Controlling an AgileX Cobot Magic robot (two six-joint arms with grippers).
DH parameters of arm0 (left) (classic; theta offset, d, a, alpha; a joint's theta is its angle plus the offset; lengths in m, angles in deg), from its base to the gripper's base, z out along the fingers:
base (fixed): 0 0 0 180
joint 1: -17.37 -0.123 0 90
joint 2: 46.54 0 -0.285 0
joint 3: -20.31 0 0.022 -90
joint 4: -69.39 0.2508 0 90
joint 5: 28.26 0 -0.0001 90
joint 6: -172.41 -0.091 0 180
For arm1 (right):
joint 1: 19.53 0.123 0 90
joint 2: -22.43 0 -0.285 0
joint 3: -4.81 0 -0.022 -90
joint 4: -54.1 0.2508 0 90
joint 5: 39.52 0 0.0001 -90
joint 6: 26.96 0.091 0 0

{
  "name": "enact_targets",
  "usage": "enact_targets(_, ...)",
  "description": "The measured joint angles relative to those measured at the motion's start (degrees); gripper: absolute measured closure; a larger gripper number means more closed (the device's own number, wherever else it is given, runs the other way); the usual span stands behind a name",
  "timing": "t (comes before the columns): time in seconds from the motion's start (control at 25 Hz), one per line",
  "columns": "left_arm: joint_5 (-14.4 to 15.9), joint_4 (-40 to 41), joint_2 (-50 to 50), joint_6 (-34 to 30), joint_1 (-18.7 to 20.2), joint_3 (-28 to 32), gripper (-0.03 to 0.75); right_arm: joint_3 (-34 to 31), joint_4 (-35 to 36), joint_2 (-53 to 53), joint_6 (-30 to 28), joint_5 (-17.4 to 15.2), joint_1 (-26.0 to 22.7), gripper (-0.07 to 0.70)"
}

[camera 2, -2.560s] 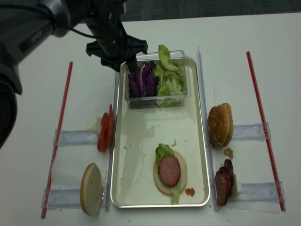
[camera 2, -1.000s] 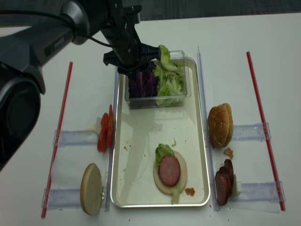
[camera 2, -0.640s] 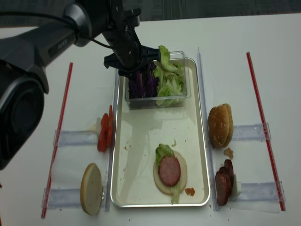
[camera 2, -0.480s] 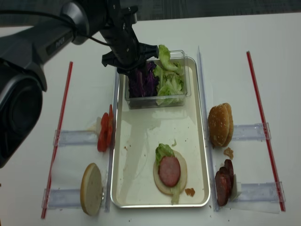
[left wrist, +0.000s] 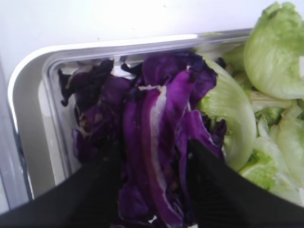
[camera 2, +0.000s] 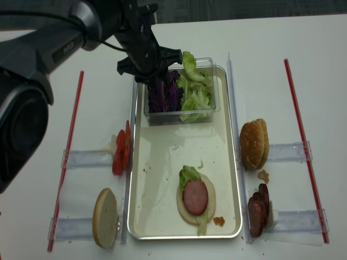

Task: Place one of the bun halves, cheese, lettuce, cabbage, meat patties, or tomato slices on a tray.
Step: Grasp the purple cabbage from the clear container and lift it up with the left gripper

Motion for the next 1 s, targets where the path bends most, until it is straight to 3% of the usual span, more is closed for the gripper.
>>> enact_targets(0.64,0.34,-2.08,2.67,-3.26,-0.52,0.0,0.41,0.0,0.0,0.0,0.1,0.0,0.0,0.204)
enact_targets(1.0,-0.18,-2.52,2.92,-3.65,-0.52,0.0,0.473,0.0,0.0,0.0,0.1,0.0,0.0,0.204)
